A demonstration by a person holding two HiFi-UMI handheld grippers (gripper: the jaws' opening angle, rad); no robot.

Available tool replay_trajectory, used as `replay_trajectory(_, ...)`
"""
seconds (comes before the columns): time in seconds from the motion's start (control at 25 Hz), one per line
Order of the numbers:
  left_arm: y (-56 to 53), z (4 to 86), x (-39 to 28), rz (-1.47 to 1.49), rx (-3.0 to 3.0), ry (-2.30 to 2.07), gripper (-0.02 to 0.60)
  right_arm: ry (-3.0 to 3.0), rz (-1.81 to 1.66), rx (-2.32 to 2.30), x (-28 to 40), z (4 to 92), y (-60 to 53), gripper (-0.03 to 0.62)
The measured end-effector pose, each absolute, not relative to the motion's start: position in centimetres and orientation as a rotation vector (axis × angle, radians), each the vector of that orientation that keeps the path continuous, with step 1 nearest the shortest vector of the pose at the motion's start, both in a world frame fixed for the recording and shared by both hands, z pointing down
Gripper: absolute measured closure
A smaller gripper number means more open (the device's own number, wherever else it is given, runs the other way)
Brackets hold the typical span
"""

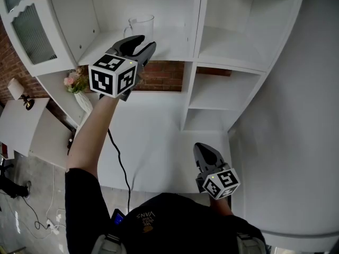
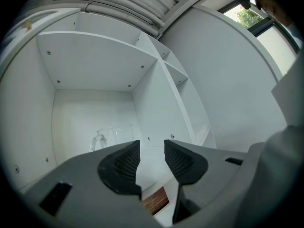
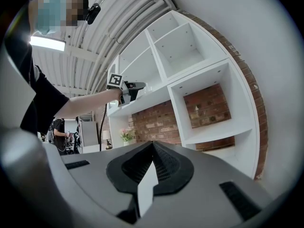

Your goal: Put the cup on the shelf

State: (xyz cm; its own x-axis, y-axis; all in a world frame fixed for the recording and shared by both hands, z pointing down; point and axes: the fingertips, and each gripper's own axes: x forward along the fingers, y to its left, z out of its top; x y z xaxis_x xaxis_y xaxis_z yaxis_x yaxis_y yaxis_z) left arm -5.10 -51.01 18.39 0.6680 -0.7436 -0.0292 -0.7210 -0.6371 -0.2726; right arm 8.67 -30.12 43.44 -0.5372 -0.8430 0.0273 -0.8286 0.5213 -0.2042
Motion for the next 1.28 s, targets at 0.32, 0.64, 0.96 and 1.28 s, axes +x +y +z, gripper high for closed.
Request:
replay_trajectory(0.32, -46.9, 22.0, -7.0, -0.102, -2.664, 1.144, 0.439, 2.672, -0.297, -1.483, 6.6, 43.4, -27.7, 0.594)
replay_trajectory(0.64, -41.6, 26.2, -9.3, -0.073, -2.671, 1.118, 0.539, 2.66, -0.308, -1.513, 3.8, 43.7, -24.7, 0.594)
replay_trajectory(0.96, -35.4, 32.0, -10.7, -0.058, -2.748, 1.06, 0.574, 2.64, -0.299, -1.576, 1.1, 43.9, -22.5, 0.594)
replay_trajectory(1.28, -30.2, 37.3, -13.0, -0.003, -2.817, 1.095, 0.575, 2.628, -0.304, -1.637, -0.7, 45.4, -20.6, 0.594)
